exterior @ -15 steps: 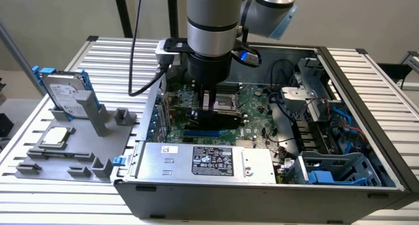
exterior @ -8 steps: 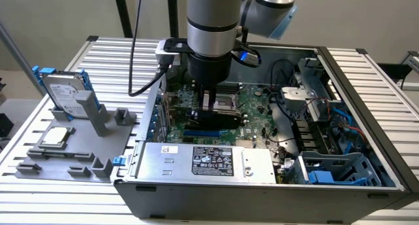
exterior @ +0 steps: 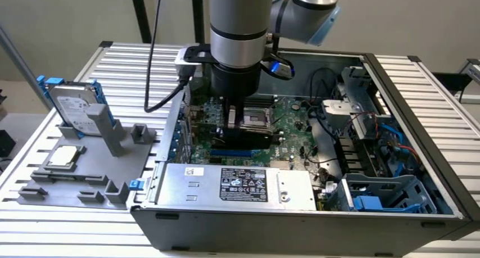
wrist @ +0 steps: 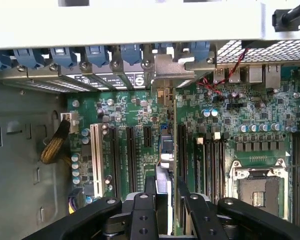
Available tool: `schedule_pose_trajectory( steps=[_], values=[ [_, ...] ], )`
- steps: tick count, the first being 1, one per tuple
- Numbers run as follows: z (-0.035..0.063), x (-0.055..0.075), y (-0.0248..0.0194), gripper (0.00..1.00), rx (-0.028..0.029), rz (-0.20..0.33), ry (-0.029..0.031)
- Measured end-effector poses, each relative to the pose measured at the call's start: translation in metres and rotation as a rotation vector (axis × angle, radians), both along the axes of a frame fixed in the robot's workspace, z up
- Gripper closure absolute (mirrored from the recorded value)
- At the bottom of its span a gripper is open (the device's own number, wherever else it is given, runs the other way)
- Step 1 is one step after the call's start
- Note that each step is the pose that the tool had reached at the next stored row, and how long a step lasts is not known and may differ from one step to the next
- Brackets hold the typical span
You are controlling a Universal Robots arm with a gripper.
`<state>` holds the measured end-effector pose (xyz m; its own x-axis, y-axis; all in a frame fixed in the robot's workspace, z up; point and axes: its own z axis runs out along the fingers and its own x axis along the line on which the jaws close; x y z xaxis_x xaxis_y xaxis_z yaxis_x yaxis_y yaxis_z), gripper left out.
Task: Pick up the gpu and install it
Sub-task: 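Insert the gpu into the slot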
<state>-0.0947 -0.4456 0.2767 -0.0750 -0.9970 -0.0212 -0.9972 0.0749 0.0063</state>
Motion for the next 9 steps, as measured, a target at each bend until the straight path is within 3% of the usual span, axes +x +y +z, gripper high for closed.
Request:
schedule_pose_trajectory(
  steps=[5,9],
  values=[
    [-0.0048,-0.0012,-0.0001,0.73,0.0029,-0.002,0.0],
    [-0.0082,-0.0018,-0.0002,0.73,0.0091,-0.002,0.0002]
  ],
)
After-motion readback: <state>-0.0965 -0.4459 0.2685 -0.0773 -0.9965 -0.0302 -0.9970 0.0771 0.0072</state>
